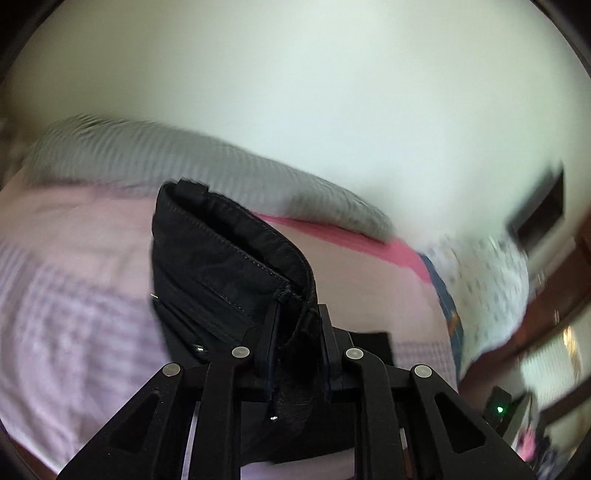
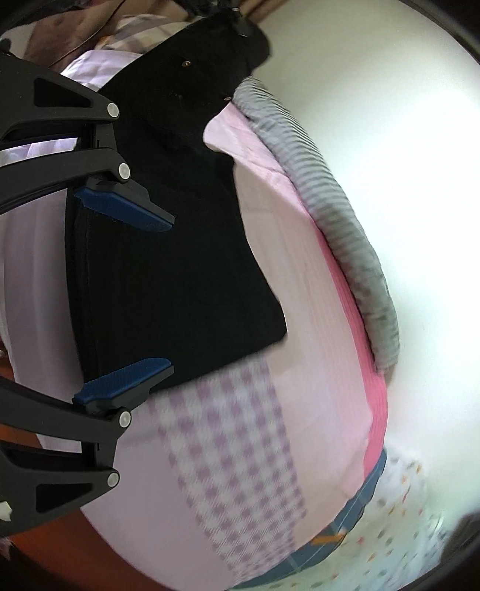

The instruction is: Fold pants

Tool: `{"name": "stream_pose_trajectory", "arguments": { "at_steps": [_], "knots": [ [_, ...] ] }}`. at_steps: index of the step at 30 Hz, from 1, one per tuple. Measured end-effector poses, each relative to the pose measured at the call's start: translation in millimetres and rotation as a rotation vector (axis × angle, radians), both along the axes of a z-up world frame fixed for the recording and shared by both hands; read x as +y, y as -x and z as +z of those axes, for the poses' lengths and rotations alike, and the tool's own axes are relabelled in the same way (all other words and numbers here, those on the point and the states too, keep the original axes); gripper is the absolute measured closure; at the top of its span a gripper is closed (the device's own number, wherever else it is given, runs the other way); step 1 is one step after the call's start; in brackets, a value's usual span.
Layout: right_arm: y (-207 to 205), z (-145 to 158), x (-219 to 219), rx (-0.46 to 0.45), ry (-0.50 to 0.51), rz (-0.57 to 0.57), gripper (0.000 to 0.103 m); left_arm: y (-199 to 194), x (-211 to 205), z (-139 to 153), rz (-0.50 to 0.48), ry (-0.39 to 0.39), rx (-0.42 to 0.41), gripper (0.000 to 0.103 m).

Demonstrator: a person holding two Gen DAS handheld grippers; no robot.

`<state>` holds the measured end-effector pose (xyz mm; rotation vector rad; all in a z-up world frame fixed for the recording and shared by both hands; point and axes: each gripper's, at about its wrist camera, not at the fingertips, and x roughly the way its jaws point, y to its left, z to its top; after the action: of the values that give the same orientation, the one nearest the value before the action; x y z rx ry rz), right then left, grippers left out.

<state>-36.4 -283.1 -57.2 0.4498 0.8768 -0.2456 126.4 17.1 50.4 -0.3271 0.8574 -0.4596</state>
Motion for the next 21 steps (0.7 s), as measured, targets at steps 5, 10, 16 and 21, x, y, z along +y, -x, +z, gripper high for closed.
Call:
{"name": "stream_pose_trajectory", "arguments": {
  "at_steps": [5, 10, 16, 21],
  "knots": [
    [25, -5, -44, -0.015, -0.031, -0.085, 0.034, 13, -120, -14, -0.219, -0.056, 0.012, 0.086],
    [44, -15, -75, -0.018, -0.069, -0.136, 0.034, 35, -202, -70, -0.35, -0.161, 0.085, 0.086],
    [45, -25, -85, -0.049, -0.198, -0.072, 0.034, 44, -228, -119, -0.37, -0.25, 0.12, 0.084],
    [23, -32, -85, -0.083, -0.399, 0.017, 0.034, 49, -226, -112, -0.454, -0.198, 0.149, 0.065]
  ]
}}
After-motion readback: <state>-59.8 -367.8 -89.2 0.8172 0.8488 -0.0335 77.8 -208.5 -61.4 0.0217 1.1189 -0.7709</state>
